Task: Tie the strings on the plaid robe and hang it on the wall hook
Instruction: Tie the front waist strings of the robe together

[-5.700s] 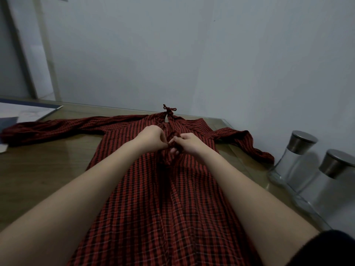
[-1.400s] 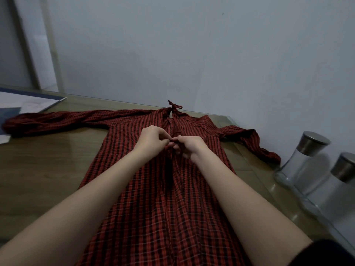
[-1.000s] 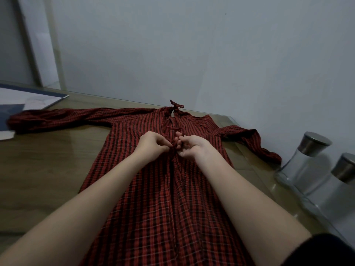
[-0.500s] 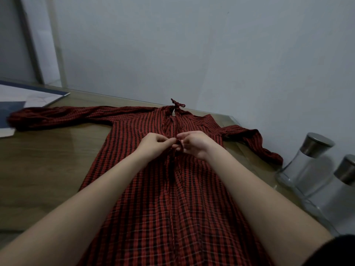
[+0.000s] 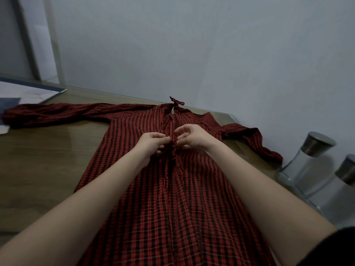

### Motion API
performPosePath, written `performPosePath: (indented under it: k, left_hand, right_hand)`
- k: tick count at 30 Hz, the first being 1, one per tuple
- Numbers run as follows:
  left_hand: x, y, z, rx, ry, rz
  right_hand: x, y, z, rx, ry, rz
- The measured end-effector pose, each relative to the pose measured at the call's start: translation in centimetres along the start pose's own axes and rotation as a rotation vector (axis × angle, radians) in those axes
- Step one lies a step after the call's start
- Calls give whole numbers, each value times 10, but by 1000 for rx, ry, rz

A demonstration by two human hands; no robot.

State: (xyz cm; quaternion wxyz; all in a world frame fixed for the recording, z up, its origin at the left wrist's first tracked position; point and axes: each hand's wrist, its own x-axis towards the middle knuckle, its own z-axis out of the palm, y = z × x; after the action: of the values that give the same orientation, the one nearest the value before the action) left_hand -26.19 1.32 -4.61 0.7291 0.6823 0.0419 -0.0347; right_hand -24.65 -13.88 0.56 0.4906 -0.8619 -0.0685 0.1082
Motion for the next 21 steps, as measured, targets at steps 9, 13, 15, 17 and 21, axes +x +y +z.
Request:
performPosePath:
  k: [9, 13, 15, 17, 21]
  left_hand:
    - [0, -31, -7, -85, -37, -9]
    - [0, -38, -2, 10, 61, 16]
    - [1, -42, 1, 104, 114, 27]
    - [2, -42, 2, 134, 149, 24]
    - [4, -42, 5, 109, 213, 2]
  right_hand:
    - [13, 17, 20, -338, 107, -73]
    - [12, 21, 26, -455, 147, -105]
    - [10, 23, 24, -518, 177, -137]
    - [10, 26, 19, -518, 221, -147]
    - [7, 36, 5, -453, 237, -98]
